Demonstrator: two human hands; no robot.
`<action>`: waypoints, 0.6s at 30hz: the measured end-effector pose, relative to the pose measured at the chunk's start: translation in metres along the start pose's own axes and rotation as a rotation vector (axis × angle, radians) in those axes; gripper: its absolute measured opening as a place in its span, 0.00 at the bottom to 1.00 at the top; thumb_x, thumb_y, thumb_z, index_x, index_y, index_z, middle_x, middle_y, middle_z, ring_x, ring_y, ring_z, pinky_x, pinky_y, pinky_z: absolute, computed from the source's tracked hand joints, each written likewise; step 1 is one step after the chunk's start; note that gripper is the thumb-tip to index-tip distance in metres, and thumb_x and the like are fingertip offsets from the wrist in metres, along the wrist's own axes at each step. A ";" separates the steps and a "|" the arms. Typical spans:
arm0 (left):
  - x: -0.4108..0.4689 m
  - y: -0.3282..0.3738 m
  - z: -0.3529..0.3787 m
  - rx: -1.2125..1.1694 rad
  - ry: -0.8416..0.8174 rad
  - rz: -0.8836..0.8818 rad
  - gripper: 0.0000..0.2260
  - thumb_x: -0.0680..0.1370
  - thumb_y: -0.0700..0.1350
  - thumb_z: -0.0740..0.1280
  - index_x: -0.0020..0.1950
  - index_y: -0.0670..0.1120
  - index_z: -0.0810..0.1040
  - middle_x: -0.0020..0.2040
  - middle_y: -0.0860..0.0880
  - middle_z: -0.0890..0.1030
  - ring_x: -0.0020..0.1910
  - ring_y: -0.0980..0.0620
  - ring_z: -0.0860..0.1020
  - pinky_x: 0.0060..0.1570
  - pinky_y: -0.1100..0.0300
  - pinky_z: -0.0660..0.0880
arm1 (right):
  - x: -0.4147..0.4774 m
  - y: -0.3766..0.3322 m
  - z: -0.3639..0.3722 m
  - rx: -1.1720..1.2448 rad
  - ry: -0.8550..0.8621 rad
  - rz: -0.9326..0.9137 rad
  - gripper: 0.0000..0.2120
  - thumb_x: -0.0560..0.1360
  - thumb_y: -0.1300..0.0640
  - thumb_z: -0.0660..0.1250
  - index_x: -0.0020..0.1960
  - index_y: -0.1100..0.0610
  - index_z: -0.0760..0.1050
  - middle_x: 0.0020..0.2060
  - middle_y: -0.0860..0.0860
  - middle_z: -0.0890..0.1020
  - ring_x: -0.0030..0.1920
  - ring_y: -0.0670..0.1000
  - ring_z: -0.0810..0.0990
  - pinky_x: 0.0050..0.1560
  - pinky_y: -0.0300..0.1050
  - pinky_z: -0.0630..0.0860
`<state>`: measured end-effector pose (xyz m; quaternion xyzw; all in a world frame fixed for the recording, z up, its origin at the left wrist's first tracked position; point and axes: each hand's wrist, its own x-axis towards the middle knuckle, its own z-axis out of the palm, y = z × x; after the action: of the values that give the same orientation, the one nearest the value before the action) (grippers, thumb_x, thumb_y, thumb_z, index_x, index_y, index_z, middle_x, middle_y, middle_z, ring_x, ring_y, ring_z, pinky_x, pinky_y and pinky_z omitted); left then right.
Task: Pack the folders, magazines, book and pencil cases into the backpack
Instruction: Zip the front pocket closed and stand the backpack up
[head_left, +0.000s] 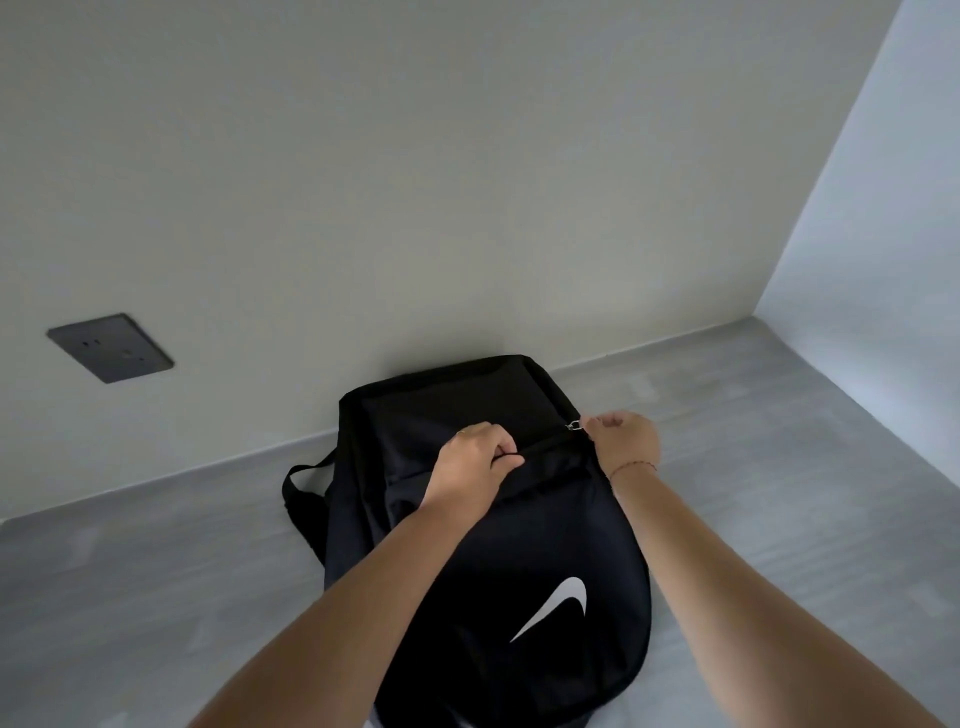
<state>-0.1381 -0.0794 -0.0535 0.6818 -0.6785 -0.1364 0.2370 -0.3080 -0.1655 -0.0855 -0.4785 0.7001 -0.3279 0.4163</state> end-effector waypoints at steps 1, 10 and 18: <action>-0.001 0.000 -0.003 -0.016 0.000 -0.014 0.05 0.75 0.47 0.69 0.45 0.45 0.79 0.40 0.55 0.75 0.42 0.58 0.72 0.43 0.67 0.69 | -0.002 -0.001 0.002 -0.026 0.011 0.001 0.10 0.74 0.54 0.66 0.49 0.60 0.80 0.41 0.53 0.81 0.47 0.54 0.80 0.45 0.42 0.71; -0.061 -0.081 -0.066 -0.314 0.283 -0.523 0.04 0.78 0.47 0.64 0.48 0.48 0.77 0.45 0.54 0.79 0.45 0.55 0.76 0.46 0.62 0.69 | -0.102 -0.012 0.022 -0.052 -0.105 -0.405 0.08 0.73 0.55 0.68 0.50 0.55 0.78 0.47 0.48 0.79 0.46 0.46 0.78 0.51 0.39 0.75; -0.123 -0.118 -0.063 -0.347 0.155 -0.652 0.03 0.77 0.45 0.66 0.43 0.51 0.76 0.38 0.57 0.77 0.41 0.54 0.76 0.34 0.66 0.67 | -0.219 -0.005 0.111 -0.461 -0.459 -0.562 0.18 0.69 0.40 0.68 0.50 0.52 0.76 0.43 0.45 0.75 0.47 0.47 0.76 0.48 0.42 0.75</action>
<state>-0.0098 0.0471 -0.0767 0.8199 -0.3726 -0.2657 0.3439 -0.1632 0.0324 -0.0711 -0.7918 0.4867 -0.1485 0.3380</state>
